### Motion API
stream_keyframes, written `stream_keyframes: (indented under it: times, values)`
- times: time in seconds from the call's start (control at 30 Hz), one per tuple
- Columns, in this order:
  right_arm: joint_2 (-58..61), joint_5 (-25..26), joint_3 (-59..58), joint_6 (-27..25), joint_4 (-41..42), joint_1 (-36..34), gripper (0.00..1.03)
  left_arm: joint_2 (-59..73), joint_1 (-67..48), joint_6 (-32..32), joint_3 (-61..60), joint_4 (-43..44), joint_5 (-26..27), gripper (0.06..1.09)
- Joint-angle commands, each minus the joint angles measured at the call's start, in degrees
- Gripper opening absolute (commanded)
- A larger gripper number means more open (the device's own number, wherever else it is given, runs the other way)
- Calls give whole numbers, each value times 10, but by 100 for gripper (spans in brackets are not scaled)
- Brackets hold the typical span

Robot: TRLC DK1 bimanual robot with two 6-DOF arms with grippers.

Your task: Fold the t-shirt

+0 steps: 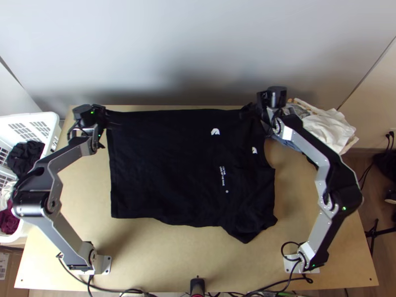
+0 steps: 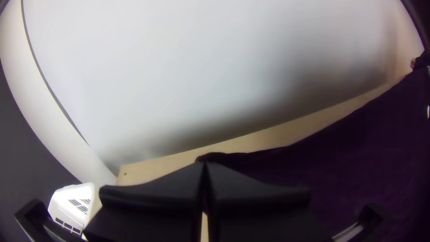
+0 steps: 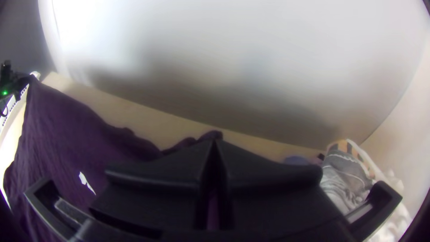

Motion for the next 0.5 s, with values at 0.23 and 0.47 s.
stream_keyframes:
  times: [0.23,0.47]
  values:
    - [98,1,45,6,15,0,3,109,-30,-10,66,0,-17,9]
    - [123,1,42,6,15,1,3,129,-40,-13,70,-5,-28,9]
